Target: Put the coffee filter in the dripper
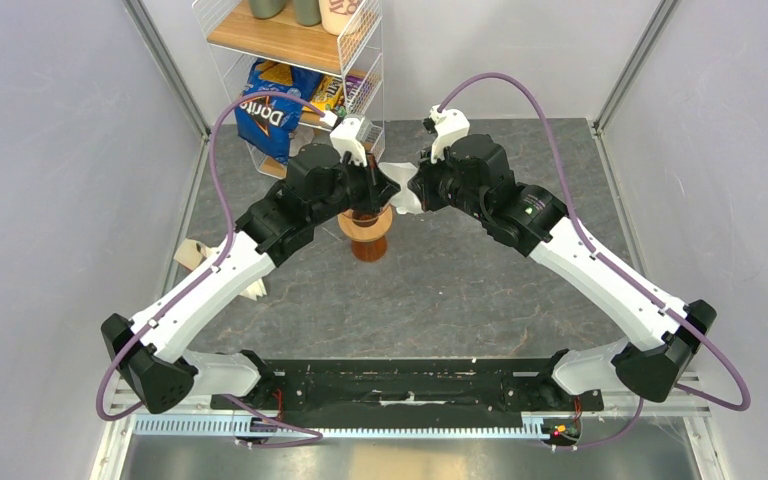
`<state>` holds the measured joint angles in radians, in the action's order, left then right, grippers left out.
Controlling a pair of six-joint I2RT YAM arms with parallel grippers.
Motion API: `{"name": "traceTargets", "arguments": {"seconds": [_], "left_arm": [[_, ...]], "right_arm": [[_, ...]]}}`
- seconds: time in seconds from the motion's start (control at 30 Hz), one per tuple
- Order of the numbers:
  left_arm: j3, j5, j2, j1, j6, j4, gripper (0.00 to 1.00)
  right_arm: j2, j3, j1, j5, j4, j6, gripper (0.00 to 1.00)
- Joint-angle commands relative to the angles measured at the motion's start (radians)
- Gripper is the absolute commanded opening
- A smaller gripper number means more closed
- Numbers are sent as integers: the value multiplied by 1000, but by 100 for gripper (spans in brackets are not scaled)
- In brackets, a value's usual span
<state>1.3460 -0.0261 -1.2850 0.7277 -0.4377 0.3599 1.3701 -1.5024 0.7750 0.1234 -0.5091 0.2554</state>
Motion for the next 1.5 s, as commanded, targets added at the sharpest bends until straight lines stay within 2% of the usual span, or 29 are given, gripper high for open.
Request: {"name": "traceTargets", "arguments": {"seconds": [0.0,0.13,0.17,0.2,0.27,0.4,0.47,0.53,0.6,0.67,0.77,0.83,0.9,1.0,1.1,1.23,1.37,1.47], "left_arm": [[-14,-59,22,-2,-42,-90,2],[-10,-34,33,-2,-16,-64,2],[-8,-39,38,-4,-4,-55,5],[-5,-60,43,-4,23,-47,15],[8,-144,64,-8,101,-16,45],[-28,-439,153,-105,224,-5,77],[-49,-604,210,-191,269,5,83],[-38,-742,255,-273,351,77,84],[-1,-827,297,-310,503,199,84],[35,-848,316,-313,674,359,83],[79,-889,295,-315,962,594,80],[82,-918,284,-313,1128,675,78],[67,-940,285,-311,1232,677,78],[72,-920,254,-279,1205,604,77],[105,-904,210,-207,1191,600,76],[95,-803,186,-63,1101,541,76],[57,-793,186,-23,940,403,77],[51,-794,174,13,901,372,75]], "right_arm": [[-19,-23,3,-6,45,12,0],[-31,-27,2,40,21,-23,0],[-38,-26,1,43,16,-33,0],[-47,-19,-2,34,16,-47,0],[-82,3,-18,-22,20,-85,0],[-172,61,-64,-144,21,-180,0],[-213,77,-95,-211,-8,-234,0],[-246,90,-118,-273,-41,-290,0],[-278,107,-139,-375,-57,-336,0],[-311,123,-151,-525,-68,-400,0],[-340,117,-152,-844,-120,-543,0],[-333,89,-151,-1010,-200,-635,0],[-295,33,-149,-1104,-326,-726,0],[-234,-49,-143,-1153,-459,-804,0],[-222,-65,-133,-1138,-422,-771,0],[-223,-66,-102,-1080,-394,-771,0],[-233,-64,-62,-1008,-408,-805,0],[-245,-48,-37,-938,-376,-794,0]]}}
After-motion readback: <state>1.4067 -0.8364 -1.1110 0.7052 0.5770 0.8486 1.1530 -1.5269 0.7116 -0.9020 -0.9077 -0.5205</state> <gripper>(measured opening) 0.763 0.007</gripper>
